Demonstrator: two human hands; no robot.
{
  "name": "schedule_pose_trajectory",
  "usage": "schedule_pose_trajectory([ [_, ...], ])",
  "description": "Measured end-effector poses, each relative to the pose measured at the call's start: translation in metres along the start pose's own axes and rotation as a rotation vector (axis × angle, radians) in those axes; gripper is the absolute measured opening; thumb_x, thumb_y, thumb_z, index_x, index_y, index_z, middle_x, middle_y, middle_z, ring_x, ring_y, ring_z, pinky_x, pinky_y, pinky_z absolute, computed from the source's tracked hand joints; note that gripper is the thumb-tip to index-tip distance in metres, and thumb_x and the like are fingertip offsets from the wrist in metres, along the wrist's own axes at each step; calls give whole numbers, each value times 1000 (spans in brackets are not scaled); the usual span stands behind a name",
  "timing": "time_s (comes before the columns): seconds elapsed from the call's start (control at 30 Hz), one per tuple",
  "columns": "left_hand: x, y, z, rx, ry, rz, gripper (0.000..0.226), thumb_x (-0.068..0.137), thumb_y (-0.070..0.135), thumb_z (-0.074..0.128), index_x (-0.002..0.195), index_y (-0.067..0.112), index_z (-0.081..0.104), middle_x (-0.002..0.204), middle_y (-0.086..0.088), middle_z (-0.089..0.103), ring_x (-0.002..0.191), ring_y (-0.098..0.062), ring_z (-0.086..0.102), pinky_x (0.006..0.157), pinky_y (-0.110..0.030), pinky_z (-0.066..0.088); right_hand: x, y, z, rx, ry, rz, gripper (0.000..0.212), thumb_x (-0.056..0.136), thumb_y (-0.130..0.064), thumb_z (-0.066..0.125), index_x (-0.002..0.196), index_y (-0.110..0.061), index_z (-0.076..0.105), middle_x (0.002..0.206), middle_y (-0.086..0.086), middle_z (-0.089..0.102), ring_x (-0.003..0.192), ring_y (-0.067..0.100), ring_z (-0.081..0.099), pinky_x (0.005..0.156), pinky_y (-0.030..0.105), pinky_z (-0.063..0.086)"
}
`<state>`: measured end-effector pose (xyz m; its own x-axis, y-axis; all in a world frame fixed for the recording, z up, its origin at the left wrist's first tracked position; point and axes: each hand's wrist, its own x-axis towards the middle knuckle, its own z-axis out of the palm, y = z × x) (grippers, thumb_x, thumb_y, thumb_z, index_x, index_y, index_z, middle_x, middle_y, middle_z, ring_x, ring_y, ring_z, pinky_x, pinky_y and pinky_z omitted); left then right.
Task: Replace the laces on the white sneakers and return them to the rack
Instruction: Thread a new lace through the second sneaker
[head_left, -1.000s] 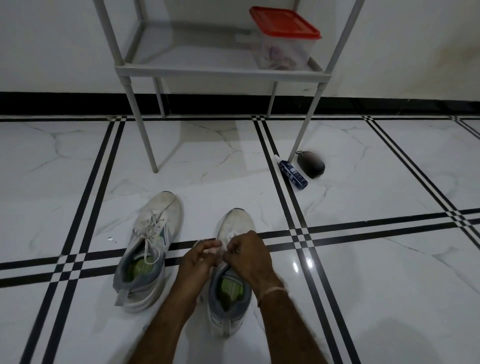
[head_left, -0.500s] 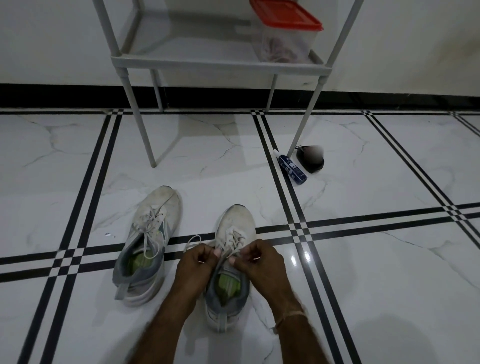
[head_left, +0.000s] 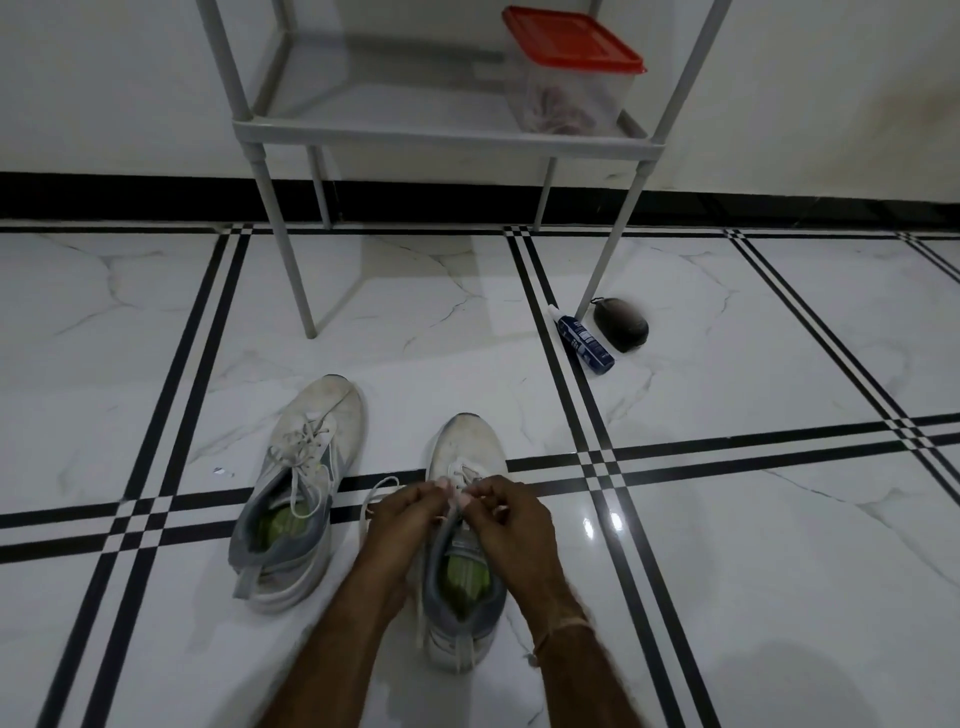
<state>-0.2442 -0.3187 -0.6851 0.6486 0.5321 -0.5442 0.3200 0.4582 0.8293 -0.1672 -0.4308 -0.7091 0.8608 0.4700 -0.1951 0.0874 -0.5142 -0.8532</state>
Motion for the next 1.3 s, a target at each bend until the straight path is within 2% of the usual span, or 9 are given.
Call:
schedule_pose_trajectory([
  [0.2,0,9,8,-15,-88,155,38,106,34,44,113,13,75,102,-1,79,94,-6,74,69,-11,54,3,-25,15,-87,-28,1,19,93,-42,69,99,-26,77,105,-4,67,98,14,64,89,31,55],
  [0.37,9,10,0,187,-239,211,26,103,36,56,118,23,72,111,0,77,106,-14,72,91,-29,56,16,-54,-20,704,-67,138,20,97,-16,65,93,1,75,73,7,71,67,15,68,59,26,55],
  [0.5,26,5,-9,27,-8,117,19,101,16,59,90,12,74,95,-12,75,86,-25,68,78,-34,55,28,-44,-51,1005,24,302,14,99,-18,62,96,-8,72,71,-3,54,57,6,46,49,19,34],
  [0.63,31,-9,-8,213,282,314,12,103,36,54,107,26,59,112,-4,67,95,-25,68,81,-44,58,18,-33,-51,789,-37,348,13,95,-7,65,103,-5,75,80,6,62,63,8,52,54,19,43],
  [0.8,24,17,15,545,-117,550,14,102,32,56,98,30,69,91,13,74,84,-2,69,75,-25,56,13,-42,-37,791,-127,356,7,96,-10,66,97,-7,73,77,6,69,63,11,60,61,24,48],
  [0.97,37,8,-17,482,35,534,29,97,38,57,73,23,64,61,9,63,62,-11,63,61,-43,59,20,-35,-45,1081,-41,435,8,88,-13,71,89,-8,65,74,6,60,62,12,54,52,20,48],
  [1.07,40,3,-32,641,197,566,30,102,31,57,72,30,60,66,9,66,65,0,68,58,-17,55,16,-31,-44,855,-46,403,11,95,-12,66,99,-6,74,81,3,69,70,13,59,64,24,52],
  [1.2,31,13,-10,670,-33,613,33,93,63,50,107,37,65,98,17,73,91,1,68,79,-29,57,12,-39,-31,704,-152,307,17,94,-13,69,105,-2,77,76,1,69,70,11,60,66,24,52],
  [1.3,33,23,1,613,-63,568,17,87,45,62,86,31,72,76,15,72,72,-2,67,70,-31,57,14,-41,-31,728,-129,292,19,93,-8,70,106,6,73,82,14,73,72,18,68,66,25,56],
])
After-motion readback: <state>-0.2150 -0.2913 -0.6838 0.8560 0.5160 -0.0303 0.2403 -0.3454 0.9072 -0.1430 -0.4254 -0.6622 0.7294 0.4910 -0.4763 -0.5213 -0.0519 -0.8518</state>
